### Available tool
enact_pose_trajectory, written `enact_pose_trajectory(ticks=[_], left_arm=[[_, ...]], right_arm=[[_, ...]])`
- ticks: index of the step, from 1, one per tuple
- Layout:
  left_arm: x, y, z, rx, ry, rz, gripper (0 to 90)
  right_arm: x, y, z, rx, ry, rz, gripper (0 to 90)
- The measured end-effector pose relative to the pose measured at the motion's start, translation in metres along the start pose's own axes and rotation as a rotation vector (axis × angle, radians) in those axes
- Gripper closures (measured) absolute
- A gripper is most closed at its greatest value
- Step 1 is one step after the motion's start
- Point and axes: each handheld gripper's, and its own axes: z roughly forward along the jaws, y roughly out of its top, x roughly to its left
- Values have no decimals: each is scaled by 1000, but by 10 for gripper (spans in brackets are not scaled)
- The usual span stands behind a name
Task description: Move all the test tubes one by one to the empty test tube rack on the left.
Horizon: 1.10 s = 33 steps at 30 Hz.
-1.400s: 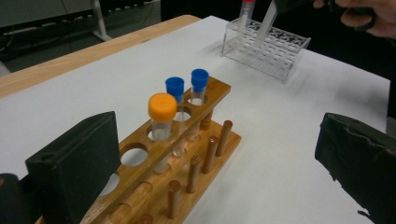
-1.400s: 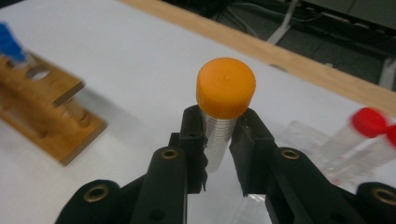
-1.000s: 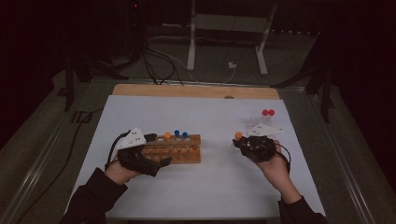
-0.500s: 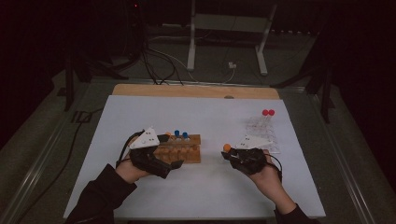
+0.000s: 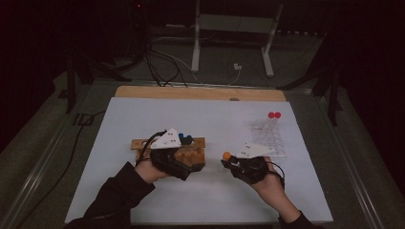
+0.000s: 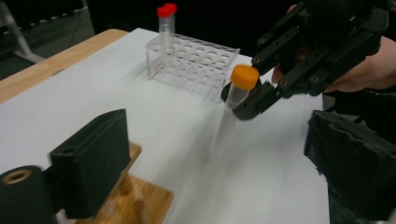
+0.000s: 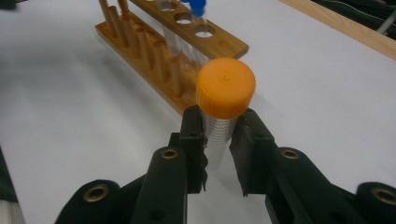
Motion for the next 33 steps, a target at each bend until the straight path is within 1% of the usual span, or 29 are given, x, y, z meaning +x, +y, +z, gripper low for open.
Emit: enact_pose_trajectory(ticks=[3,4,9,11,18,21,23,26,27,29,32,33], left_arm=[[-4,4,9,-5,-34,25,171],[-5,6,12,-2,-42,31,172],[-10,12,26,-4,-63,45,308],[-11,14,32,8,-60,46,358],[-14,16,49,16,-61,44,531],[-16,16,54,28,-60,57,584],[-16,16,56,35,-44,67,623],[-16,16,59,44,-53,72,674],[-17,16,59,46,-49,81,693],[-18,17,60,53,-40,86,704],[-19,18,59,49,-29,94,713],[-19,18,59,46,-28,90,715]], right_arm=[[2,1,1,-1,9,-1,747],[3,1,1,-1,11,-5,747],[5,1,3,2,18,-9,748],[5,1,2,-1,23,-8,747],[5,1,3,2,28,-8,747],[6,1,3,3,32,-9,747],[6,1,3,4,31,-12,747],[6,1,4,5,30,-15,748],[6,1,4,5,30,-14,747],[5,1,4,8,31,-11,747],[4,0,4,3,35,-3,746],[4,1,4,2,36,-3,744]])
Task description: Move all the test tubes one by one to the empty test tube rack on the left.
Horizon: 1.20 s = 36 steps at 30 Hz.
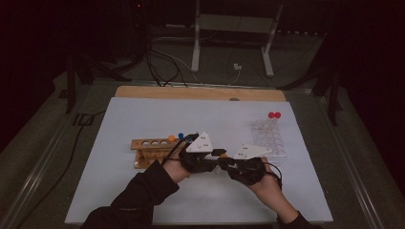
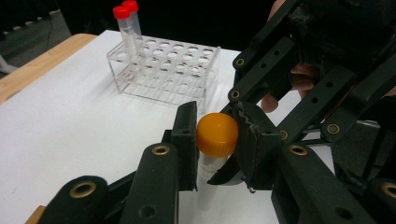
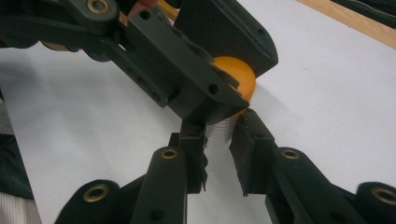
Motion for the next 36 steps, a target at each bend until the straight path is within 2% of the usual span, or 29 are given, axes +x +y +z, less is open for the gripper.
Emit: enact_pose_trajectory(ticks=[3,8,14,22,24,26,30,36], left_arm=[[1,1,-3,-11,4,-6,717],[5,3,-13,-22,34,-5,718],[13,7,-34,-35,83,-3,718],[26,2,-71,-49,173,-24,718],[30,0,-81,-51,197,-32,718],[33,-2,-90,-52,216,-41,718],[36,-5,-106,-51,256,-48,718],[43,-12,-123,-34,302,-60,718]], right_arm=[[0,1,-2,-8,-2,12,727],[-3,1,-5,-23,5,16,598],[-8,0,-8,-52,-9,39,423],[-12,1,-10,-73,-63,76,108],[-13,0,-10,-77,-55,86,22],[-15,0,-11,-86,-30,92,0],[-17,0,-14,-106,-35,102,0],[-17,1,-16,-107,-38,101,0]])
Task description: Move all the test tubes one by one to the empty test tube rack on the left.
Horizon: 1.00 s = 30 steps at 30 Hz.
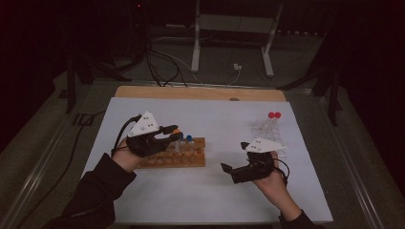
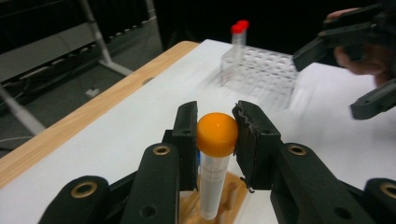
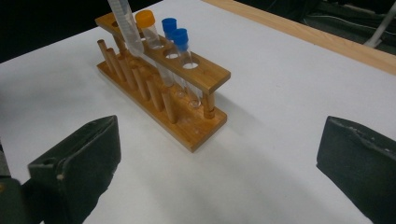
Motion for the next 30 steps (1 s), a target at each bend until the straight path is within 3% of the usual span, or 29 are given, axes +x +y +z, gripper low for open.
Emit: enact_pose_trajectory(ticks=[8,15,30], left_arm=[[22,-7,-13,-9,76,-40,718],[34,-22,-7,-5,115,-80,718],[37,-61,15,59,100,-149,718]], right_arm=[[0,0,0,-1,-3,-5,0],[-3,0,-3,-13,-9,1,0],[-5,0,-4,-15,-9,2,0]])
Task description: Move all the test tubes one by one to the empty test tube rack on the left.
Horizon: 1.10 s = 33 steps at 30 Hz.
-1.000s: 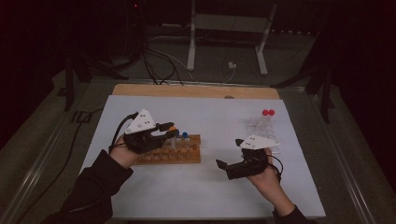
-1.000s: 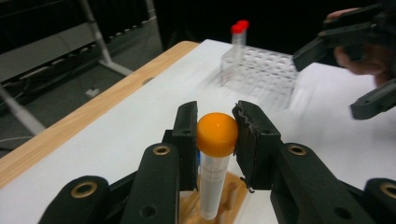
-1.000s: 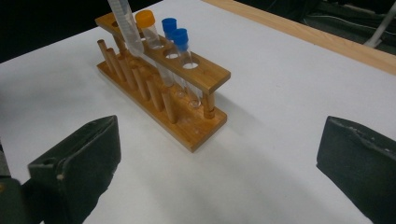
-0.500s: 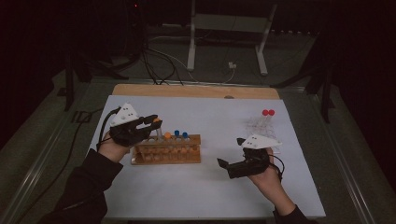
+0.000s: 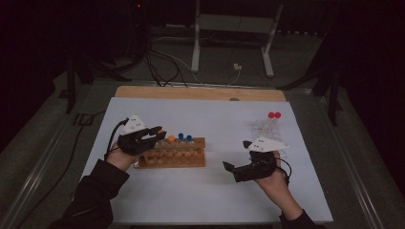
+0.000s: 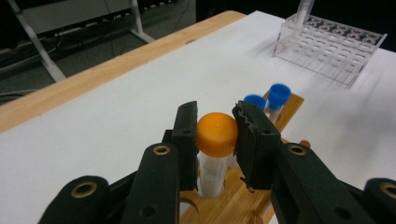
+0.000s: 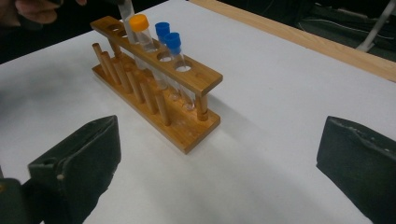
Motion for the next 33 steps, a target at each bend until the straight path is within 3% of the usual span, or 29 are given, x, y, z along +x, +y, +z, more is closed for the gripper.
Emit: enact_pose_trajectory(ticks=[8,17,25,33], left_arm=[[1,-13,8,36,-1,-8,717],[1,-13,6,48,-9,-14,702],[-5,-18,-10,21,-47,12,400],[-13,-21,-21,-7,-88,8,180]], right_arm=[[0,0,-1,0,-1,-3,0],[-1,1,-2,-3,0,-6,0],[-15,6,-13,-32,-39,-11,0],[-50,8,-30,-77,-135,23,0]])
